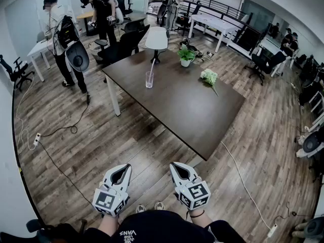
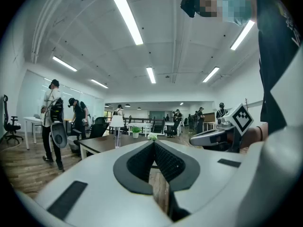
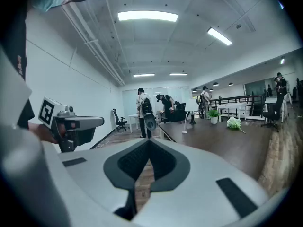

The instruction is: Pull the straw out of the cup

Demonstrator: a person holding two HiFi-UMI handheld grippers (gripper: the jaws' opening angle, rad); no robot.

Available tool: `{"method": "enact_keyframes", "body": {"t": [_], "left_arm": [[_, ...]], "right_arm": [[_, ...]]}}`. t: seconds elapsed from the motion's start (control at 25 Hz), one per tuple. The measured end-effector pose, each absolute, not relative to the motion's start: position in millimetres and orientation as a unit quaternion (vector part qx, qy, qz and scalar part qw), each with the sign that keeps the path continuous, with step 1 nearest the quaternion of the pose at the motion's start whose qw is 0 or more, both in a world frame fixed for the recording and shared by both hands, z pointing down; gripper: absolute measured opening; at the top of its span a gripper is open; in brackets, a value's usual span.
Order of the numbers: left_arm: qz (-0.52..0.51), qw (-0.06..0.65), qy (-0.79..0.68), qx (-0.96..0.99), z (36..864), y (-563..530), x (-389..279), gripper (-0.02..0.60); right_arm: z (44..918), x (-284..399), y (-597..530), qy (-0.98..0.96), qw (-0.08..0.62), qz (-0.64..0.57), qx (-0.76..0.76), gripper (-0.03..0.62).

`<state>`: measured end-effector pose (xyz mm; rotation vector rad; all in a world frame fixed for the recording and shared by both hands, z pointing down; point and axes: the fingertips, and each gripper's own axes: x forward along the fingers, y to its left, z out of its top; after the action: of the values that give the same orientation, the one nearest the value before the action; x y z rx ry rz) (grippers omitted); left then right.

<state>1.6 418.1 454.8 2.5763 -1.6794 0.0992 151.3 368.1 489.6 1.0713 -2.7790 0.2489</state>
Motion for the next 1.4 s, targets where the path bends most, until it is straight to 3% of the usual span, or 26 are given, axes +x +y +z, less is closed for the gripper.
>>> {"method": "enact_keyframes", "body": {"t": [1.4], "left_arm": [[0.031, 0.039, -0.584, 0.810, 468, 377, 20, 0.011]], "right_arm": [[498, 174, 321, -0.941, 0.077, 0.075, 0.322, 0.017]]}}
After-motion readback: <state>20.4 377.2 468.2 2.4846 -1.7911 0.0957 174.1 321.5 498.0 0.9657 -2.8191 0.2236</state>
